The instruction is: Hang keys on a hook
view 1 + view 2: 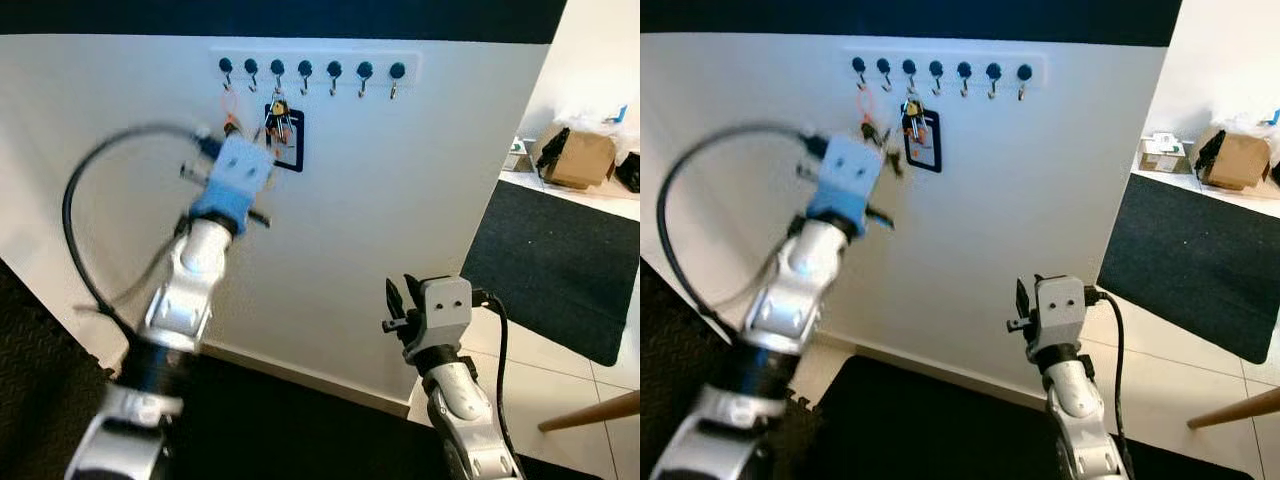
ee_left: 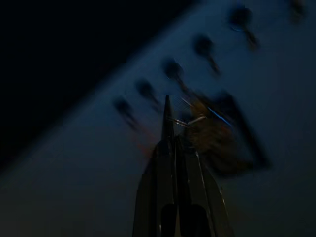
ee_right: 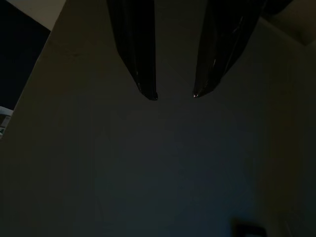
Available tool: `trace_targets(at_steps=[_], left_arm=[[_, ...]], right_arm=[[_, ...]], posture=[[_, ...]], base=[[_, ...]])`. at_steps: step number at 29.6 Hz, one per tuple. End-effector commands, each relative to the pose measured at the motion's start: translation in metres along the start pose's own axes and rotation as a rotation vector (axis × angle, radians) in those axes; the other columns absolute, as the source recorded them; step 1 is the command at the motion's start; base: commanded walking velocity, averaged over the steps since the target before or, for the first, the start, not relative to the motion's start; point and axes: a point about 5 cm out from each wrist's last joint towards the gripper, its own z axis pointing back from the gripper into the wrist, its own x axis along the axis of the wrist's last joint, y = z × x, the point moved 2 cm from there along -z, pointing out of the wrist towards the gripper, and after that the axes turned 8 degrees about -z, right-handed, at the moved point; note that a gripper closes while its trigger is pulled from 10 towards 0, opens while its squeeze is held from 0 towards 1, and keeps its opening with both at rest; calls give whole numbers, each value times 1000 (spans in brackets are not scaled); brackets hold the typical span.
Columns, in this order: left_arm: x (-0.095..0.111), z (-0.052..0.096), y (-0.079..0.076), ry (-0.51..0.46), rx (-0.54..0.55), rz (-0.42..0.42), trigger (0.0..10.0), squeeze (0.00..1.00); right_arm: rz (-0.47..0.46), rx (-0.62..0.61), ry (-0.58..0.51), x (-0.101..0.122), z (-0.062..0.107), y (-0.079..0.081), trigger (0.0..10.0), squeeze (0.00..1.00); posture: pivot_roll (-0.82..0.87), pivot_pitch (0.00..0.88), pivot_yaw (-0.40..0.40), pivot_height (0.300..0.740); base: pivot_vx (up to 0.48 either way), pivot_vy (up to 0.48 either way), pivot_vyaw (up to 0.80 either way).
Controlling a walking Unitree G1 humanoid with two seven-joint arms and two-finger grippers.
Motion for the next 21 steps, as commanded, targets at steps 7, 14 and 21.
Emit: trace_targets(at_steps=[7,14,21], left_arm=[[-9,-17,2,107,100,-149,10000,0],[6,-20,-1,-1,78,-202,10000,0],[4,12,-10,-23,-105,95,10000,0]], right_arm=[[-9,-12,9,-2,2,1,10000,0],[20,54,-32,11,1,8,10000,0],[-22,241,-143,56,-9,27,10000,0]], posture=[[48,197,105,740],[37,186,120,740],[43,179,118,740]], base=[[0,0,0],[0,0,0],[0,0,0]])
